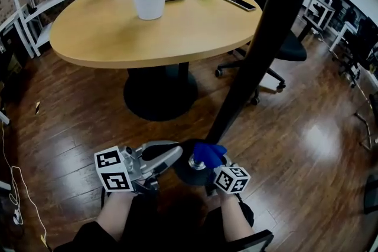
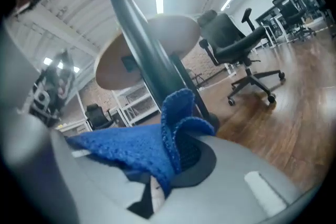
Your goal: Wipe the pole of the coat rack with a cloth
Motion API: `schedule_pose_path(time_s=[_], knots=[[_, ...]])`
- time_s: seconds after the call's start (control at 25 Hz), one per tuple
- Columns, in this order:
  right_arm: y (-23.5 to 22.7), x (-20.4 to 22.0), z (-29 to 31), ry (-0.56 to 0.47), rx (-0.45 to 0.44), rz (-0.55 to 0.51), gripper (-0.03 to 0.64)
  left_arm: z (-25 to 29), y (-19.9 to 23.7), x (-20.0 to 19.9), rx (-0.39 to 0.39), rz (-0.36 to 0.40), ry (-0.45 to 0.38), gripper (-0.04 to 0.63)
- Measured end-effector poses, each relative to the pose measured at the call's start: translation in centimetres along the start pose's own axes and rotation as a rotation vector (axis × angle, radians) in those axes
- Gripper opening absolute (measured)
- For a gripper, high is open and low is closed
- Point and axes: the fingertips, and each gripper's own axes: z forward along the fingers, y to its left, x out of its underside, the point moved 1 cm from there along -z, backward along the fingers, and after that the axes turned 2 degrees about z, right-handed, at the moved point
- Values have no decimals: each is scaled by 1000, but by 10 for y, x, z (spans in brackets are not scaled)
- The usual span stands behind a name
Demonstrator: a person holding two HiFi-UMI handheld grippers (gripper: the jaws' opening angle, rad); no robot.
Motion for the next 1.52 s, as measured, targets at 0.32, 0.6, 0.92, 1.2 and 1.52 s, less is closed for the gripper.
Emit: schedule_pose_path(time_s=[0.32,0.6,0.92,1.2,1.52], knots=[[165,-226,-57,-396,-283,-259,25,3,-8,-15,35,-16,-30,3],[263,-388,-108,-663,-478,-298,25,-3,-19,-39,50,9,-64,3],[259,-414,-122,-718,-401,-375,25,-4,-27,-51,57,26,-79,3],[193,-305,-94,-564,-265,-387,25,-3,-22,-39,43,15,-59,3],[60,-86,-25,-160,-99,-214,25,-3,-6,-10,7,-21,-20,3]])
